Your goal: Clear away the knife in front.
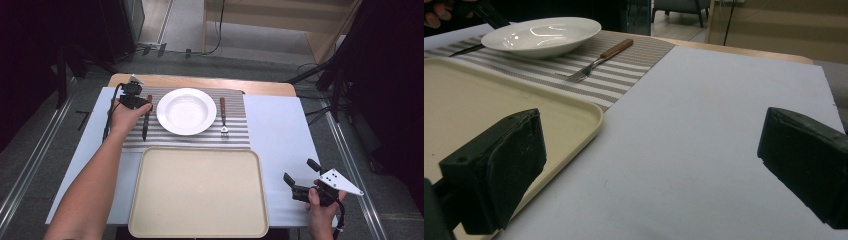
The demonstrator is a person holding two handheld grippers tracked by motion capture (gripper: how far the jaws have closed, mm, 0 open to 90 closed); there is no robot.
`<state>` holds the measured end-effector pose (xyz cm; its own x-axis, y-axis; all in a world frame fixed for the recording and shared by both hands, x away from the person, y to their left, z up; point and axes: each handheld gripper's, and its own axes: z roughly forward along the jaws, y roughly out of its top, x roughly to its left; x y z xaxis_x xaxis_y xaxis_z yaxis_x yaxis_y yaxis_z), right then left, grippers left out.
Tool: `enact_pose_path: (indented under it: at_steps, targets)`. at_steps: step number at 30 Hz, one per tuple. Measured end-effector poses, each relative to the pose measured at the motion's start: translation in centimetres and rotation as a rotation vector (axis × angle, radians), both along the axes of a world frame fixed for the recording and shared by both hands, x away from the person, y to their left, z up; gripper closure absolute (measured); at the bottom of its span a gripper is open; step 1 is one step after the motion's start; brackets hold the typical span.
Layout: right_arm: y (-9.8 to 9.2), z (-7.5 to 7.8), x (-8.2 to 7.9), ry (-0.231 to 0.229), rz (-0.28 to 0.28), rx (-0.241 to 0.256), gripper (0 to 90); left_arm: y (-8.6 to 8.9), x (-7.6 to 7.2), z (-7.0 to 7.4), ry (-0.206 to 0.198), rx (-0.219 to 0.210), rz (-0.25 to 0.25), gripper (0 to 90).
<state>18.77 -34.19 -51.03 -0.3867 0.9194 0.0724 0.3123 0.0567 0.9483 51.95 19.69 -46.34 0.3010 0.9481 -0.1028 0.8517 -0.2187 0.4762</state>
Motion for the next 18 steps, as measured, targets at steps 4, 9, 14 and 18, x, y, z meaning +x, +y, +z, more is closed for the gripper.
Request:
enact_pose_path:
  at_steps: [4,9,14,18]
  targets:
    - [-0.05,-0.04,0.03,0.001,0.000,0.000,0.0,-0.52,0.29,-0.37,0.018,0.028,0.017,61.1]
    - [-0.04,-0.05,0.03,0.002,-0.001,-0.003,0.0,-0.67,0.47,-0.86,0.035,0.067,0.035,64.8]
    - [-0.04,-0.06,0.03,0.002,-0.001,-0.004,0.0,-0.41,0.50,-0.92,0.021,0.111,0.006,74.5]
    - [-0.04,-0.06,-0.02,0.001,0.000,-0.006,0.0,-0.27,0.72,-0.84,0.041,0.110,-0.002,76.1]
